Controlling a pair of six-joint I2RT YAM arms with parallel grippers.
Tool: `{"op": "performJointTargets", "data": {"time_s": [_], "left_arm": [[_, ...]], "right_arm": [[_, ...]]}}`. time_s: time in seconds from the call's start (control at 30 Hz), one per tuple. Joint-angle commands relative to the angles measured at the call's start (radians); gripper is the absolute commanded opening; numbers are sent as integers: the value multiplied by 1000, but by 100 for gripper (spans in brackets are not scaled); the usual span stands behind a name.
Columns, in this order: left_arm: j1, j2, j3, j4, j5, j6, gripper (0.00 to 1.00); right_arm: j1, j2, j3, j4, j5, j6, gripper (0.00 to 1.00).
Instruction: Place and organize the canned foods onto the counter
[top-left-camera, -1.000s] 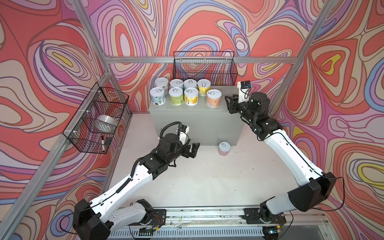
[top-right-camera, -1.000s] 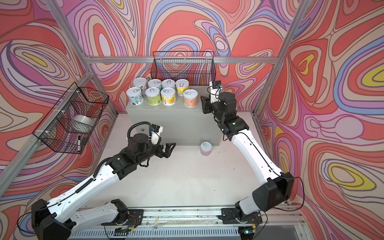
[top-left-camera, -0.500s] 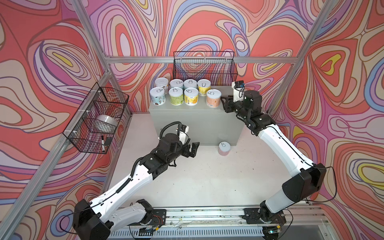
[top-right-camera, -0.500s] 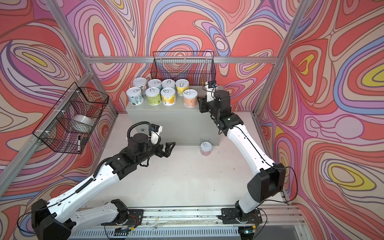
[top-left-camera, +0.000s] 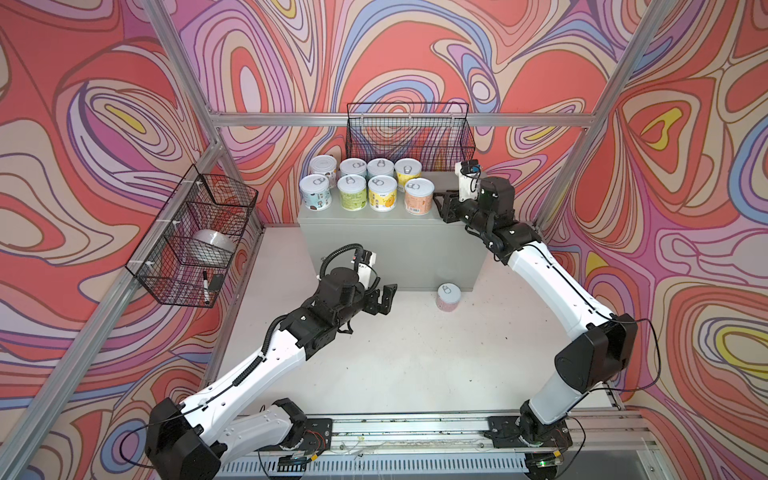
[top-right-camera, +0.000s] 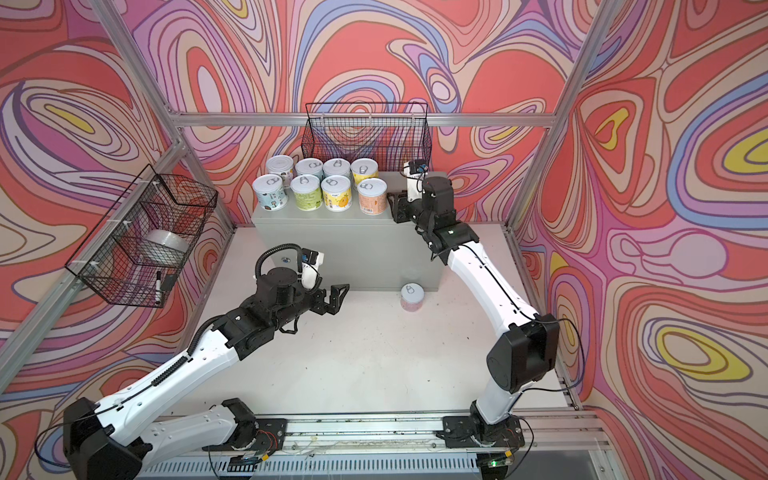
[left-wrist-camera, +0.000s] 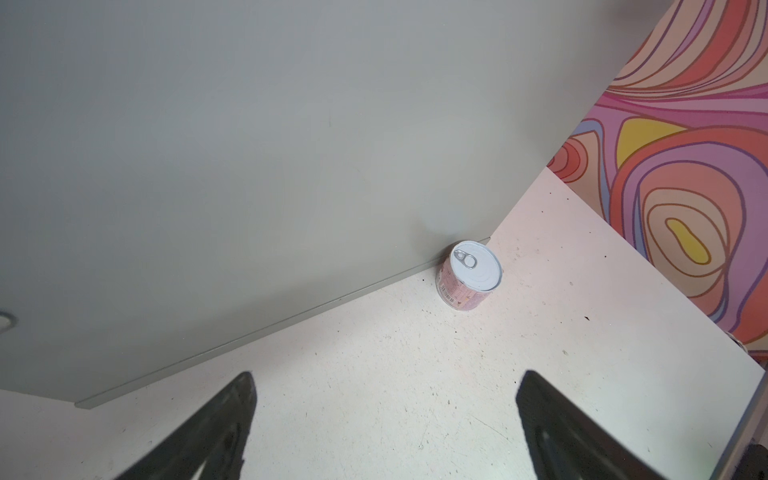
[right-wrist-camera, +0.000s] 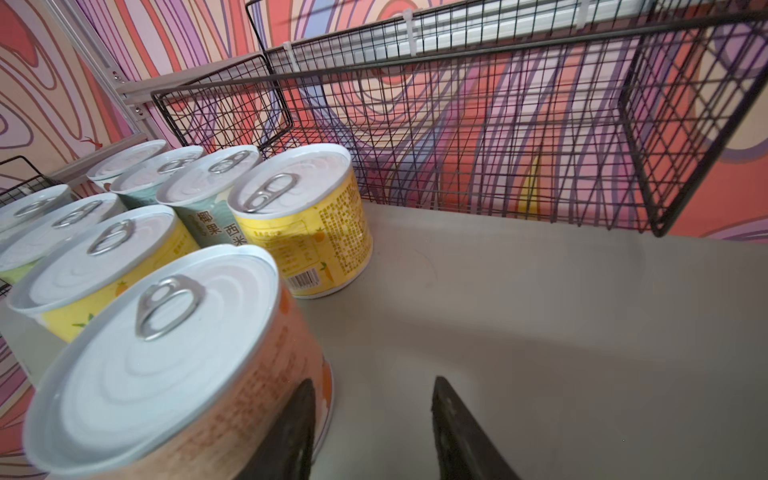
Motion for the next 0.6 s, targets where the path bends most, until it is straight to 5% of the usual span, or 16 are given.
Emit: {"op": "performJointTargets", "data": {"time_s": [0.0, 0.37, 0.57], "left_arm": [[-2, -4, -12, 14, -19, -1, 100], [-2, -23, -30, 14, -33, -5, 100], [-2, -53, -54, 11, -65, -18, 100]], "right_arm": [[10, 19, 26, 18, -38, 21, 46], [65, 63, 69, 32, -37, 29, 46], [77, 43, 58, 28, 82, 12, 47]]}}
